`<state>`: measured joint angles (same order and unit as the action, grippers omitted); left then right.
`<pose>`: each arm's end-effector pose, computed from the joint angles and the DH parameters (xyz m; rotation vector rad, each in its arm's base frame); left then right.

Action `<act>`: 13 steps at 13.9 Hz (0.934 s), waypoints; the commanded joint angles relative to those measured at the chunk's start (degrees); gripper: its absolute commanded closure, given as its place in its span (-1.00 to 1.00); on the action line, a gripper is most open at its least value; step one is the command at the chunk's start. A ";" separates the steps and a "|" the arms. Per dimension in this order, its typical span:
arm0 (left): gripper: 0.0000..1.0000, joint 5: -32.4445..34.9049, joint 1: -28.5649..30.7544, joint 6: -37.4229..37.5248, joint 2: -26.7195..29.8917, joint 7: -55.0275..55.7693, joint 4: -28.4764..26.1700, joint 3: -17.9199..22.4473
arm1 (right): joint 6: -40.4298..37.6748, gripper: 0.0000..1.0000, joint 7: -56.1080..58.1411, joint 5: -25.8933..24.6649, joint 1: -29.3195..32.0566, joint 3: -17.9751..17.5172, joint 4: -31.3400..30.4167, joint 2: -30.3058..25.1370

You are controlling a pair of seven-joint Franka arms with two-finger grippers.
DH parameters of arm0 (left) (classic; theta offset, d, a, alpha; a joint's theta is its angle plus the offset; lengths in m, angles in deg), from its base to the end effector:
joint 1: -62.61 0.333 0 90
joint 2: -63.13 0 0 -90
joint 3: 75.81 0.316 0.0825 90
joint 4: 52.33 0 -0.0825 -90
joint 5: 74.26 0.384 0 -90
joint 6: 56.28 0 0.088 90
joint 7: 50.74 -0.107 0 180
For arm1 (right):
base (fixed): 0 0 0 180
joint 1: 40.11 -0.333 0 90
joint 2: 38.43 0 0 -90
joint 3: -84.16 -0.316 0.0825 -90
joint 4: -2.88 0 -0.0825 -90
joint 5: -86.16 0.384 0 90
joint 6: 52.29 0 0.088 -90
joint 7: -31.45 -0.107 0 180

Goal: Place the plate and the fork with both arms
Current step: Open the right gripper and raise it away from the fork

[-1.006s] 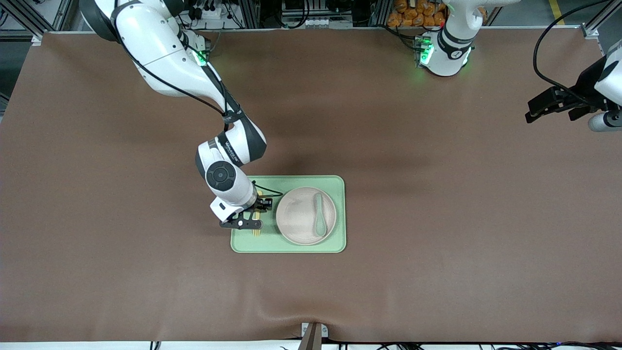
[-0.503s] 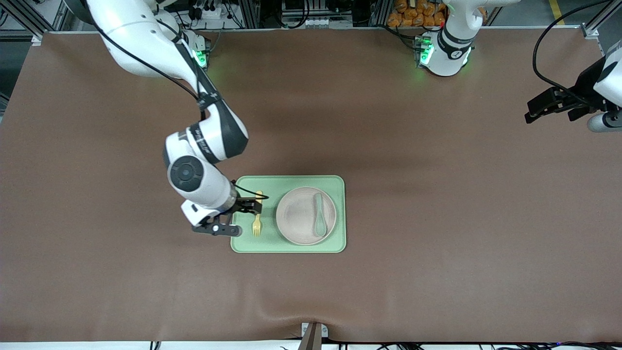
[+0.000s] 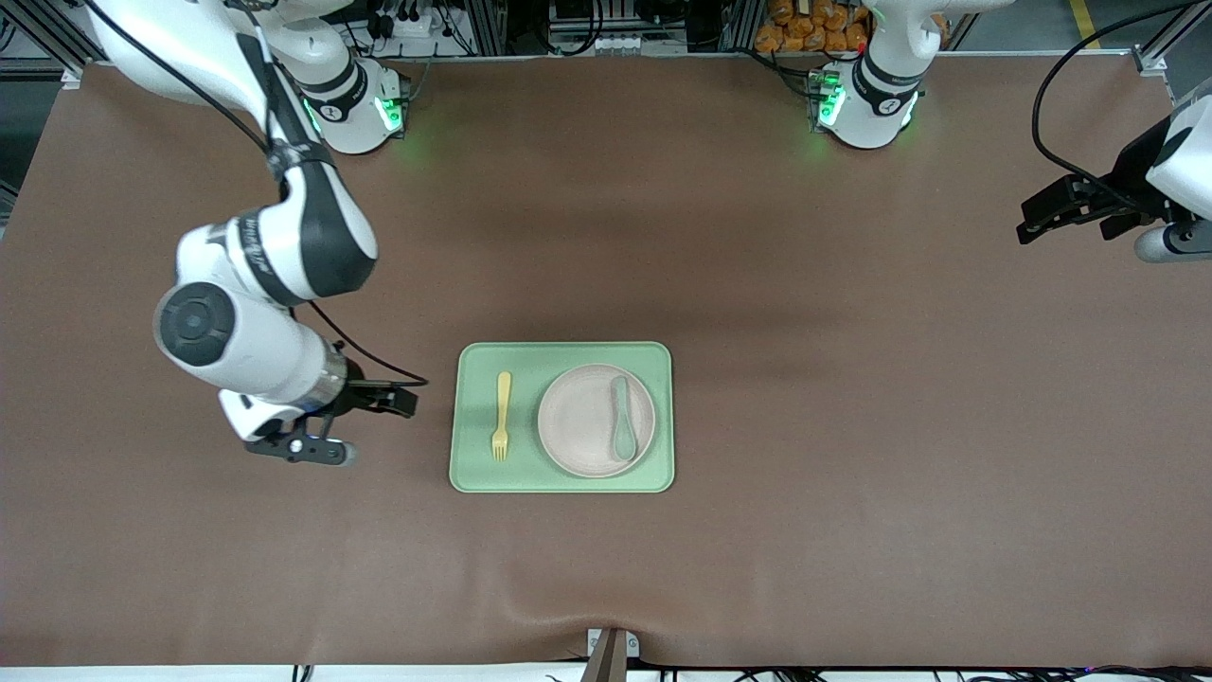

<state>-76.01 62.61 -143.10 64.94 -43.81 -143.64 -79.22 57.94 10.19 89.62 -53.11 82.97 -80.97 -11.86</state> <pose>0.5375 -0.0360 0.6263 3.1149 0.0943 -0.0767 0.6699 0.1714 0.4150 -3.0713 0.2255 0.0357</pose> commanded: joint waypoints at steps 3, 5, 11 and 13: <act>-1.00 -0.70 0.00 -0.73 0.56 0.90 -0.44 -0.19 | -2.20 -1.00 5.70 0.41 10.44 -6.27 -1.58 -4.07; -1.00 -0.70 0.09 -0.73 0.56 0.90 -0.45 -0.19 | -3.69 -1.00 5.78 0.41 14.30 -9.16 -1.58 -5.73; -1.00 -0.70 0.09 -0.73 0.56 0.90 -0.53 -0.19 | -12.82 -1.00 5.96 0.14 11.69 -4.96 -1.84 -16.36; -1.00 -0.70 0.09 -0.64 0.56 0.90 -0.62 -0.19 | -15.73 -1.00 7.36 0.14 12.30 -4.87 -1.93 -20.05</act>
<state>-76.02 62.60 -143.24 64.94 -43.81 -143.81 -79.25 43.95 15.96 89.60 -40.63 76.98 -80.82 -27.38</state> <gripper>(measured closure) 0.000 0.000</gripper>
